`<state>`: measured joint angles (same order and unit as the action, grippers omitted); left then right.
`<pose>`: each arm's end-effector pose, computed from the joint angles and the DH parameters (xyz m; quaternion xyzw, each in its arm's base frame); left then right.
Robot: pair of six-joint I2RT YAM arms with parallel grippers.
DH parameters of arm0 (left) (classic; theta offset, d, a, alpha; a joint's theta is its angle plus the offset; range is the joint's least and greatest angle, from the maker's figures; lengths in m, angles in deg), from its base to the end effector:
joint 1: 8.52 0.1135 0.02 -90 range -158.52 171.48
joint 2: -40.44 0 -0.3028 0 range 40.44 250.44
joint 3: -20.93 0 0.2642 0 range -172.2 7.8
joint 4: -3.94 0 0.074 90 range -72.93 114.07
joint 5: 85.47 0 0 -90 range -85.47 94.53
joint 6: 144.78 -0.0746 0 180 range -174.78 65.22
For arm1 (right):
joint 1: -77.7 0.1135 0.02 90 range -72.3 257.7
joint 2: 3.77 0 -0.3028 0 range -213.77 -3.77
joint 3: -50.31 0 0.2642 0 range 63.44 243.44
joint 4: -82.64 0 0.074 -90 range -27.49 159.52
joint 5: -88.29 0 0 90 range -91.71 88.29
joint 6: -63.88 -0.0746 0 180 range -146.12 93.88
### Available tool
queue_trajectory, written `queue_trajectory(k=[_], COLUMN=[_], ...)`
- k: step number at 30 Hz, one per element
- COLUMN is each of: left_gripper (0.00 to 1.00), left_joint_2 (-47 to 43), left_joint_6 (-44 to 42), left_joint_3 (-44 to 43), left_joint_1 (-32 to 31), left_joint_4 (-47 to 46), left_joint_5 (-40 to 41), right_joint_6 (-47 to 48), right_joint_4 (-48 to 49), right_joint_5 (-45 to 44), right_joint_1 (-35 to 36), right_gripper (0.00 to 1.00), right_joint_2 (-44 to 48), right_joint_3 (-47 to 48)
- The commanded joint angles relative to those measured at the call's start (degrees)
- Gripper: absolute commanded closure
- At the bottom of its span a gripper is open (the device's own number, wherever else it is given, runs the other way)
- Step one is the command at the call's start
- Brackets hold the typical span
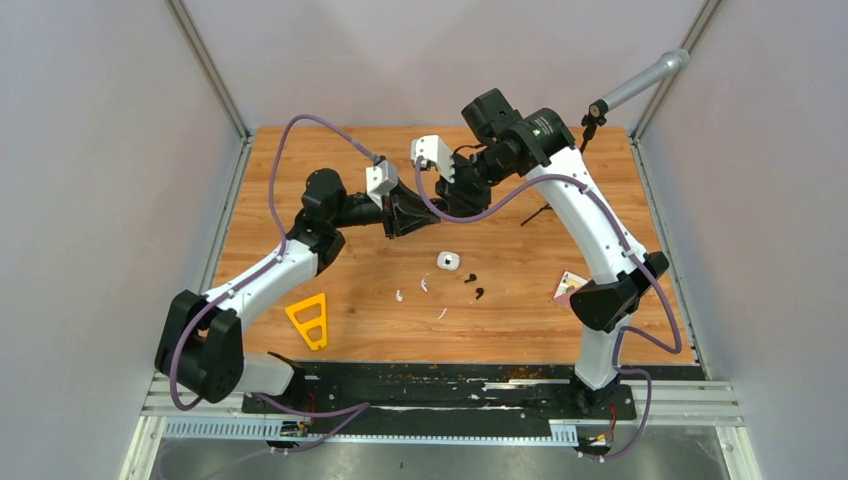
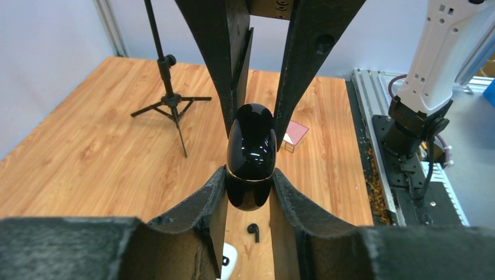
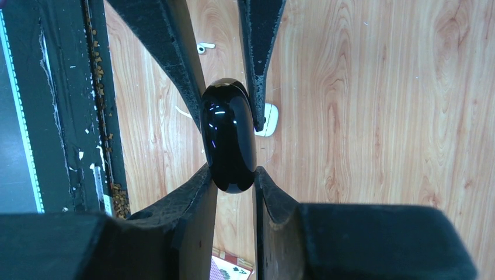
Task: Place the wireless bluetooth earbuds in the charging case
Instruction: Pass from the right arm to the left
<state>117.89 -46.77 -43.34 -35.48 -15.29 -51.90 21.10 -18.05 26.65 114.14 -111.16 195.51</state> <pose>0.2624 -0.2032 0.3610 0.4437 0.5234 -0.4984 0.5298 0.2870 0.2559 0.4401 -0.6714 0.6640 0.2157 0.2487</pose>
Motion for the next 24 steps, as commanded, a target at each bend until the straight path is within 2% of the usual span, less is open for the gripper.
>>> queue_trajectory(k=[1, 3, 5, 6, 8, 10, 13, 18, 24], left_gripper=[0.72, 0.83, 0.99, 1.0, 1.0, 1.0, 1.0, 1.0, 1.0], left_joint_2=[0.39, 0.6, 0.73, 0.84, 1.14, 1.58, 1.81, 2.26, 1.61], left_joint_6=[0.47, 0.56, 1.12, 2.17, 5.81, 9.73, 11.32, 12.73, 12.51], left_joint_3=[-0.35, -0.37, -0.17, 0.14, 1.3, 2.55, 2.88, 2.18, 3.16], left_joint_1=[-0.37, -0.42, -0.37, -0.37, -0.26, -0.18, -0.11, -0.11, -0.11], left_joint_4=[-3.33, -3.6, -4.47, -5.53, -9.13, -13.02, -15.16, -17.05, -18.15], left_joint_5=[0.11, 0.09, 0.12, 0.67, 1.98, 2.59, 1.99, 0.44, 0.12], right_joint_6=[-0.89, -0.94, -1.35, -1.79, -3.28, -5.05, -6.8, -11.12, -14.3], right_joint_4=[-0.54, -0.5, -0.42, -0.41, -0.5, -0.56, 0.02, 0.06, 0.46], right_joint_5=[0.53, 0.55, 0.47, 0.36, 0.44, 2.83, 8.63, 15.55, 16.78], right_joint_1=[0.54, 0.5, 0.57, 0.52, 0.38, -0.32, -2.47, -6.75, -8.87], right_gripper=[1.0, 1.0, 0.98, 0.91, 0.67, 0.5, 0.37, 0.37, 0.39], right_joint_2=[-0.54, -0.55, -0.6, -0.7, -0.58, 0.06, 1.39, -1.16, -4.63], right_joint_3=[2.55, 2.82, 3.07, 3.33, 3.7, 3.52, 1.72, 2.93, 5.72])
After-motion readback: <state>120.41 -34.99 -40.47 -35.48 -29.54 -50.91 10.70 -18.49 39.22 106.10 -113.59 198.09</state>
